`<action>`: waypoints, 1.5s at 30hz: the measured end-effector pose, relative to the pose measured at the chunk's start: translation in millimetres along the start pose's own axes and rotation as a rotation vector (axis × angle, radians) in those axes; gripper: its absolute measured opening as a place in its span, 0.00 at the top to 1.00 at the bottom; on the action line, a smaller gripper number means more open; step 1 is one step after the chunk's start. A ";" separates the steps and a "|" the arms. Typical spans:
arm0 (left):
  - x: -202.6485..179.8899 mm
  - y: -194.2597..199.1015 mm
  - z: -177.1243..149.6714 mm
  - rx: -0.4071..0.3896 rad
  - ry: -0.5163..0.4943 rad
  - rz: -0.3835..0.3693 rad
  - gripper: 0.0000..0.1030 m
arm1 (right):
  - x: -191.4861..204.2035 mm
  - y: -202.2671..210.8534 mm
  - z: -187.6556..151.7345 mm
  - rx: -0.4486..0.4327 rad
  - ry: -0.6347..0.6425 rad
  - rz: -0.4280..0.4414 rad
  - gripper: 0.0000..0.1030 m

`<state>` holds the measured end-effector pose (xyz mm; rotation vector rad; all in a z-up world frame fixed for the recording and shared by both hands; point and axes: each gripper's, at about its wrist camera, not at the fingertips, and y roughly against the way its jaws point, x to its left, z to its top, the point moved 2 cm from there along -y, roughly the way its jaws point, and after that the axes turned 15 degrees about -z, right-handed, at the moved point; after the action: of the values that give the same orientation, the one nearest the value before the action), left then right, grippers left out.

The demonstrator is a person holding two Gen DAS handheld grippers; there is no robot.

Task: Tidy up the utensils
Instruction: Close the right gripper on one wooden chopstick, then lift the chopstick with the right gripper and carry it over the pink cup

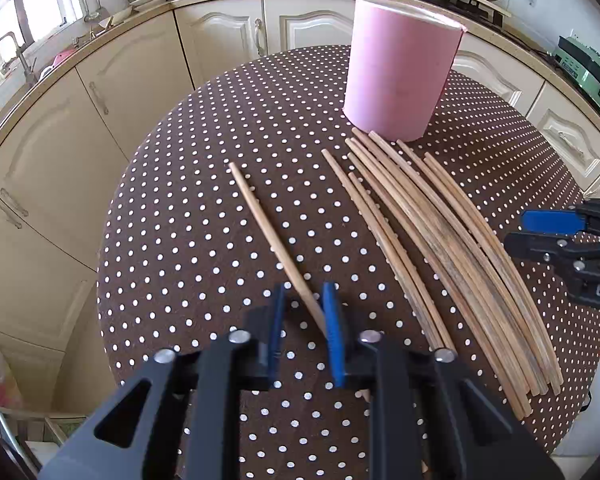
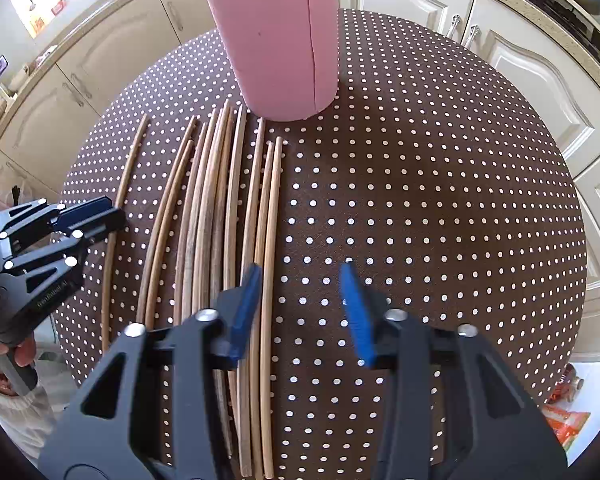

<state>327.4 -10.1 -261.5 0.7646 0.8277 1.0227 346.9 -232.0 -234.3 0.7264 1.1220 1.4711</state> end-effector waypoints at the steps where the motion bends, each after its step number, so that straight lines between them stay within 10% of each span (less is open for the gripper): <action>1: -0.1 -0.3 0.7 -0.001 -0.004 -0.010 0.88 | 0.2 -1.6 1.1 0.007 0.002 0.003 0.66; 30: -17.8 -19.7 22.7 0.066 -0.051 -0.044 0.94 | 45.0 -3.6 20.6 0.092 0.138 -0.048 0.92; 45: -4.6 -5.1 12.9 -0.070 -0.003 -0.103 0.95 | 7.0 7.0 11.1 0.029 0.022 0.068 0.94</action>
<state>339.3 -18.1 -258.7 0.6571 0.8169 0.9533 352.6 -222.1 -224.8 0.7774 1.1473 1.5255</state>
